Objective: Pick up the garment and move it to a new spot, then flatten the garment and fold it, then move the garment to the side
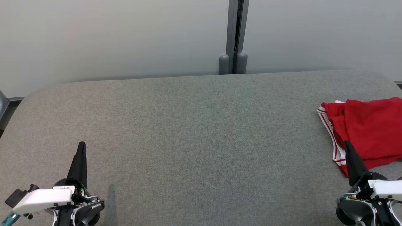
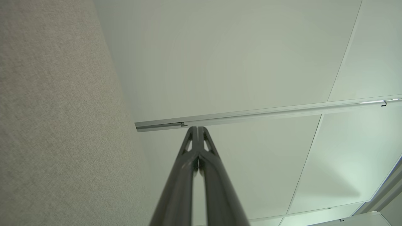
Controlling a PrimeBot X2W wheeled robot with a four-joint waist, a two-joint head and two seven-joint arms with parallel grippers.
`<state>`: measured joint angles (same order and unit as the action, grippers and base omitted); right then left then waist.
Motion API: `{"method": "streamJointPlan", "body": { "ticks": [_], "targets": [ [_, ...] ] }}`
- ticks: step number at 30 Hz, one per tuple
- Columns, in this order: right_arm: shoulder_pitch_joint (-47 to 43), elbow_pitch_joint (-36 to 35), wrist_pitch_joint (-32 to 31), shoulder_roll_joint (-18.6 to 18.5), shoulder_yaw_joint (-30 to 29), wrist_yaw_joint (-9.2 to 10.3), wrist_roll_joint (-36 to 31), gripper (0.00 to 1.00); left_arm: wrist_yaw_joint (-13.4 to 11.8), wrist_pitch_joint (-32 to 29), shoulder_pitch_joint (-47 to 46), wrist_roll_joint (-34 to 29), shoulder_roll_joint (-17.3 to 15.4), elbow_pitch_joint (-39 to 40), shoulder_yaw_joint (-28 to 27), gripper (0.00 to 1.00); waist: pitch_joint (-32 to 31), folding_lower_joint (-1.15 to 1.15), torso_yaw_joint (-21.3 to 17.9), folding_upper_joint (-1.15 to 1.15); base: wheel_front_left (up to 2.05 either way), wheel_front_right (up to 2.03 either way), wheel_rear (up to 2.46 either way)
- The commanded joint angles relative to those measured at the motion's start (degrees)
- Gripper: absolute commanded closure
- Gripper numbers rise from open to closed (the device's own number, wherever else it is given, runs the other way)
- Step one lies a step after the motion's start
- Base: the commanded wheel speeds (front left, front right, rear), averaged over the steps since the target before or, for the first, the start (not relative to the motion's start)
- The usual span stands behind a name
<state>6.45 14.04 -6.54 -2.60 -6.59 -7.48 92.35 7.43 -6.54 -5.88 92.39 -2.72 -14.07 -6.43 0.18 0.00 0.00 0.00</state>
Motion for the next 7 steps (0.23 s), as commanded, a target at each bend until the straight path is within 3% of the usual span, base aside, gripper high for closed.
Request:
{"method": "streamJointPlan", "body": {
  "ticks": [1,7],
  "targets": [
    [-0.50,-0.20,-0.18,-0.53,-0.03,-0.02,0.15,1.00,0.20,-0.18,-0.69,0.07,-0.31,0.18,-0.22,1.00,0.00,0.00,0.00,0.00,0.00,0.00,0.00],
    [-0.50,-0.20,-0.18,-0.53,-0.01,-0.02,0.15,1.00,0.20,-0.18,-0.69,0.07,-0.31,0.18,-0.22,1.00,0.00,0.00,0.00,0.00,0.00,0.00,0.00]
  ]
}}
